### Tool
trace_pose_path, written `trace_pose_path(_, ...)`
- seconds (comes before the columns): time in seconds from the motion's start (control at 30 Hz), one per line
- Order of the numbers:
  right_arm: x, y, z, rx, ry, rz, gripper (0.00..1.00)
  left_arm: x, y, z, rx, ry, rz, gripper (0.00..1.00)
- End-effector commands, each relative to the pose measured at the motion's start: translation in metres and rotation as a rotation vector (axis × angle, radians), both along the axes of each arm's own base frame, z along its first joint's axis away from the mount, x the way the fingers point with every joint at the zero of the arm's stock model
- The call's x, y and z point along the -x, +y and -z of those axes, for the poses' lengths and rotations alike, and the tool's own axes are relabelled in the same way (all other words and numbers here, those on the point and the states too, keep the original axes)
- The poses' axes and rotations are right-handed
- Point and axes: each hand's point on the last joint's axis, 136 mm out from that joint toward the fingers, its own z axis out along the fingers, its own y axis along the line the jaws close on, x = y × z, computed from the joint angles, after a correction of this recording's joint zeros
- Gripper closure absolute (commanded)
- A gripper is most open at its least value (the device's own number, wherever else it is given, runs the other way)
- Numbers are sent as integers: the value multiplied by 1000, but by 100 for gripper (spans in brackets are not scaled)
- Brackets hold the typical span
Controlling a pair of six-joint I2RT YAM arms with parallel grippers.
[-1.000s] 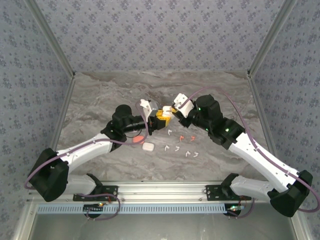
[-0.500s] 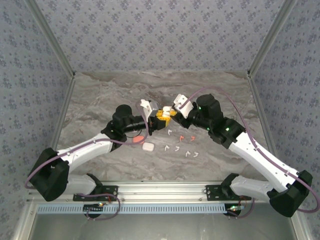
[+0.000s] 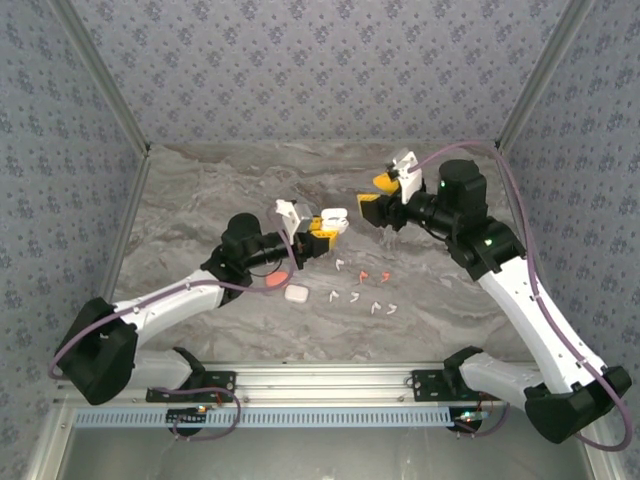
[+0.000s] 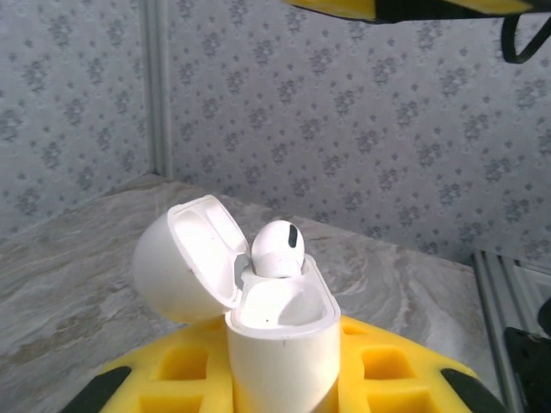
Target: Insert the wireless bluetooth earbuds into the charging case
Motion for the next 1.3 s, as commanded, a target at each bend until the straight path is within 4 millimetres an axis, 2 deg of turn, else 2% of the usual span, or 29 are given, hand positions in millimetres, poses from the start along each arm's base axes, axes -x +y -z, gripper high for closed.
trace_pose_path(0.0,-9,-6,22,-50,180,68,43,-4,18,-25,47,-88,-116,100)
trace_pose_path(0.13,-29,-11,72,-16,352,166,42,-4,37,-27,20,-121,-204,100)
trace_pose_path(0.17,-30,-12,99,11,418,186,43,-3,41,-27,13,-127,-216,100)
trace_pose_path(0.23,-35,-11,133,36,524,216,43,0,49,-29,-1,-138,-239,100)
trace_pose_path(0.33,-34,1,180,62,666,200,44,4,58,-32,-12,-152,-265,100)
trace_pose_path(0.5,-31,20,237,173,760,144,46,7,67,-37,-12,-168,-295,100)
trace_pose_path(0.73,-38,46,282,268,772,-4,49,7,67,-36,-19,-166,-296,100)
trace_pose_path(0.93,-41,60,312,315,796,-68,52,6,67,-35,-16,-154,-294,100)
trace_pose_path(0.97,-40,61,316,322,799,-72,52,6,67,-35,-16,-153,-293,100)
trace_pose_path(1.03,-47,69,312,325,771,-86,52,6,66,-34,-15,-150,-293,100)
trace_pose_path(1.27,-48,71,333,380,781,-87,53,6,66,-36,-10,-148,-294,100)
